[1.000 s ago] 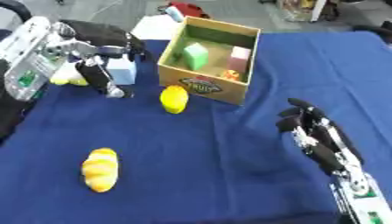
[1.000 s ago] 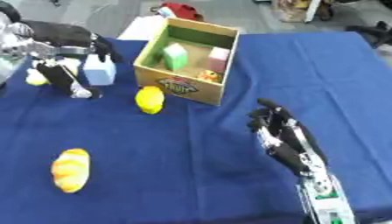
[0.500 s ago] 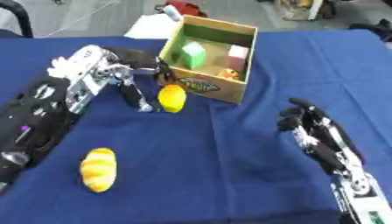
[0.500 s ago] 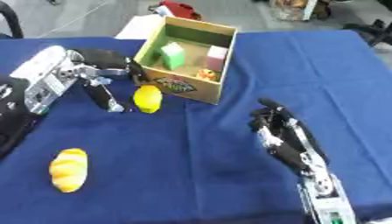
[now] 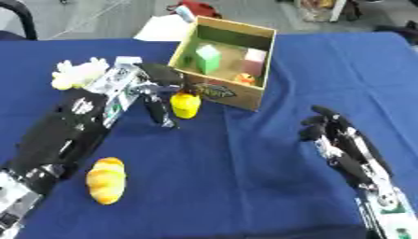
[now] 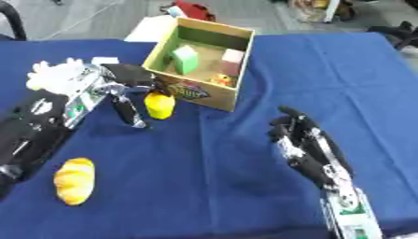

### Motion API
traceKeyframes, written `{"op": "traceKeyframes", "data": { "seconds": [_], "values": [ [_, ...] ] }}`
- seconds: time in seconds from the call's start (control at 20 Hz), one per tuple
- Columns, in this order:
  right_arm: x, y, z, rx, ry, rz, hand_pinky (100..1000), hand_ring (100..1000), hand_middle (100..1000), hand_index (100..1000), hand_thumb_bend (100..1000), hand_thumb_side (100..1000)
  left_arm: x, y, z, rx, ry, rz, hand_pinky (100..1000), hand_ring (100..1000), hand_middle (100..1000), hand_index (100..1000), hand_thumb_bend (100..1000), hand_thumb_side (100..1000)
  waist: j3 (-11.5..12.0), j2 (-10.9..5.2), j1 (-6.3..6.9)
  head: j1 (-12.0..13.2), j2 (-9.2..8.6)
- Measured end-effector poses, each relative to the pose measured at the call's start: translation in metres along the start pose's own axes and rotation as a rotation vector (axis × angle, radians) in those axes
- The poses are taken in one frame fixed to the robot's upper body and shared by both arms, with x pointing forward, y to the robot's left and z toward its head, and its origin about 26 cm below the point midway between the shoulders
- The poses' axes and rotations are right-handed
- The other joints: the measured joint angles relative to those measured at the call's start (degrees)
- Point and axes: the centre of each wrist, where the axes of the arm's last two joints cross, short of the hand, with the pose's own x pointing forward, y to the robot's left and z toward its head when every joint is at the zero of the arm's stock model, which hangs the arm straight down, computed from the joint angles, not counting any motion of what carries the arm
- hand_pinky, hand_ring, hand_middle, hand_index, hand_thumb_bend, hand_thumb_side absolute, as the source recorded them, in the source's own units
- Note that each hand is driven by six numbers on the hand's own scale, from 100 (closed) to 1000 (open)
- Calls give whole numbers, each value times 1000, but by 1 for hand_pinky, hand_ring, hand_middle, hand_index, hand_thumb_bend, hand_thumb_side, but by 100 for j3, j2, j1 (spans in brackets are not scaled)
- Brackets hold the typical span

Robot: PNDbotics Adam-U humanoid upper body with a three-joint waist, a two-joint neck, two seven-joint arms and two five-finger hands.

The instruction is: Pick up objects on the table and place them in the box.

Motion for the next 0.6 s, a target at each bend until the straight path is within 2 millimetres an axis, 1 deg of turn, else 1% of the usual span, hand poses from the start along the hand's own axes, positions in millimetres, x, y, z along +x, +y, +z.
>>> {"op": "traceKeyframes", "data": {
  "seconds": [0.05, 0.1, 0.15, 0.3, 0.4, 0.5, 0.6],
  "values": [
    [0, 0, 0, 0, 0, 0, 643, 646, 663, 892, 100, 419, -1, -2, -1, 17, 17, -11, 626, 529, 546, 729, 316, 253, 0, 0, 0, 3, 0],
    [0, 0, 0, 0, 0, 0, 643, 646, 663, 892, 100, 419, -2, -2, -1, 44, 33, -19, 605, 503, 515, 701, 288, 245, 0, 0, 0, 9, 0],
    [0, 0, 0, 0, 0, 0, 643, 645, 663, 892, 100, 419, -3, -3, -1, 79, 48, -26, 574, 464, 466, 654, 253, 233, 0, 0, 0, 15, -1],
    [0, 0, 0, 0, 0, 0, 643, 645, 663, 892, 100, 418, -6, -1, 2, 181, 72, -38, 563, 448, 442, 628, 236, 229, 6, 0, 0, 24, -1],
    [0, 0, 0, 0, 0, 0, 643, 645, 663, 892, 100, 418, -10, 8, 10, 235, 74, -55, 569, 451, 444, 631, 236, 227, 15, 0, 0, 35, -1],
    [0, 0, 0, -1, 0, 0, 643, 645, 663, 892, 100, 418, -14, 27, 22, 291, 69, -79, 577, 455, 446, 635, 242, 222, 37, 0, 2, 38, -1],
    [0, 0, 0, -1, 1, 0, 643, 645, 663, 892, 100, 418, -17, 53, 38, 351, 71, -105, 592, 466, 459, 649, 297, 220, 43, 0, 2, 37, 0]
  ]
}}
